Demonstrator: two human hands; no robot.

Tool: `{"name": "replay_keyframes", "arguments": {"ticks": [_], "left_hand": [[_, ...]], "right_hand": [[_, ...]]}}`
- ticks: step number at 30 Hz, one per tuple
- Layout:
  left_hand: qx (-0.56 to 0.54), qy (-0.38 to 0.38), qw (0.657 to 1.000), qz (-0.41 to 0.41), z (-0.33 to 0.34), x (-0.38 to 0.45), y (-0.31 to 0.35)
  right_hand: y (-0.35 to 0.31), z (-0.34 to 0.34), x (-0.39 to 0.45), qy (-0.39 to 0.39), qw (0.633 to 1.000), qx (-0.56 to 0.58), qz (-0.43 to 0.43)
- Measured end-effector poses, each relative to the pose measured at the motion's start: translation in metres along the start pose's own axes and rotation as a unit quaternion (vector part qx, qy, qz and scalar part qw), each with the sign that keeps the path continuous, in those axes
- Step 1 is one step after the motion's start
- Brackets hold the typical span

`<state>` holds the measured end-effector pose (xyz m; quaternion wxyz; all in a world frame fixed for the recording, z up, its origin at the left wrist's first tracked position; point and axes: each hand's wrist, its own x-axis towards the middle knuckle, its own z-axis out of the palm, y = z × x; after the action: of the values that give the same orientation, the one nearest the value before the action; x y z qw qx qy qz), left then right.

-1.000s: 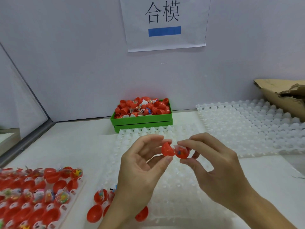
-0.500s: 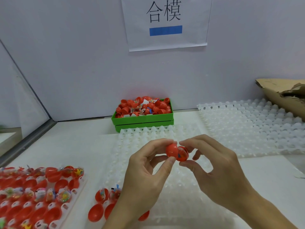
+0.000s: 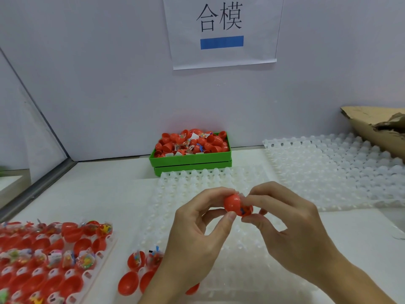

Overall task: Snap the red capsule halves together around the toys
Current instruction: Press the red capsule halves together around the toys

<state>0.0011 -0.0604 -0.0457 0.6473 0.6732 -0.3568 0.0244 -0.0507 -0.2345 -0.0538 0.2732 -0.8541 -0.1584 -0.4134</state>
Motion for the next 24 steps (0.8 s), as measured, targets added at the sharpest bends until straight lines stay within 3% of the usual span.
{"name": "replay_keyframes", "arguments": {"ticks": [17, 24], "left_hand": [[-0.008, 0.004, 1.0, -0.006, -0.0004, -0.0002, -0.0002], [0.009, 0.0, 1.0, -0.023, 0.0006, 0.0006, -0.0023]], "right_hand": [[0.0008, 0.0054, -0.0017, -0.015, 0.999, 0.033, 0.005], [-0.0037, 0.0069, -0.0016, 0.02, 0.994, 0.075, 0.081]]}}
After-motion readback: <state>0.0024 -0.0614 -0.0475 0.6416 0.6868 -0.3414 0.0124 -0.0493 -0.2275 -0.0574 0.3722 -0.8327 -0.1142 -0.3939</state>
